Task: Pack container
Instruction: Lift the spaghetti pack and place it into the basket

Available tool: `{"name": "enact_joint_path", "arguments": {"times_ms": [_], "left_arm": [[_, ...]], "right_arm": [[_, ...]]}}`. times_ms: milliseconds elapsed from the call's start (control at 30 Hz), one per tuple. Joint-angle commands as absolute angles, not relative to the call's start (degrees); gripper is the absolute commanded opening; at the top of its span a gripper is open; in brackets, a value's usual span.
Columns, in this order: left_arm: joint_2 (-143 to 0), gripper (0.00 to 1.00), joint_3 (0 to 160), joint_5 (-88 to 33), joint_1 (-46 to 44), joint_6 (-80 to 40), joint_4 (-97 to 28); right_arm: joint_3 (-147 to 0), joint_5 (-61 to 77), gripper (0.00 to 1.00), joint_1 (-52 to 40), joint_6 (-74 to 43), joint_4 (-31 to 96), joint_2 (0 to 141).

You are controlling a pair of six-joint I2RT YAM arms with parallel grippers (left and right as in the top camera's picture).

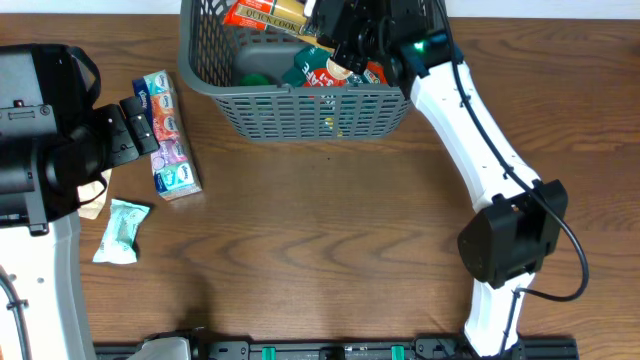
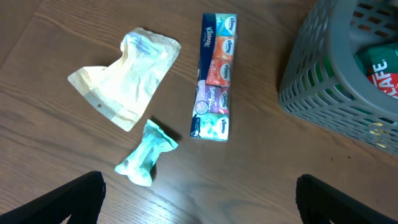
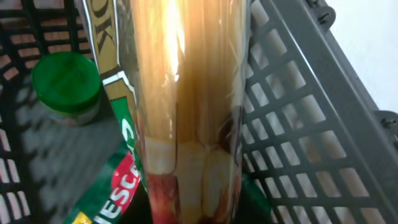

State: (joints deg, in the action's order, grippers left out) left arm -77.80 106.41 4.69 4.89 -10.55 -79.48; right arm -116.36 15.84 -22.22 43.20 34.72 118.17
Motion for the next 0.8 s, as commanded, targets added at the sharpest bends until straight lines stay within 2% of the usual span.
{"name": "enact_joint_path", "arguments": {"times_ms": [0, 467, 767], "left_arm": [[-77.87, 0.99, 106.19, 4.49, 5.23, -11.09, -79.61], [-77.87, 0.99, 106.19, 4.47, 5.23, -11.09, -79.48], [-77.87, 0.99, 106.19, 4.47, 5.23, -11.09, -79.46]], "right_arm": [[-121.08, 18.70, 0.01, -22.70, 40.32, 35.59, 116.64], [-121.08, 19.14, 0.01, -22.70, 41.80, 45.82, 123.50], [-121.03, 19.11, 0.01, -22.70, 41.91, 46.52, 124.84]]}}
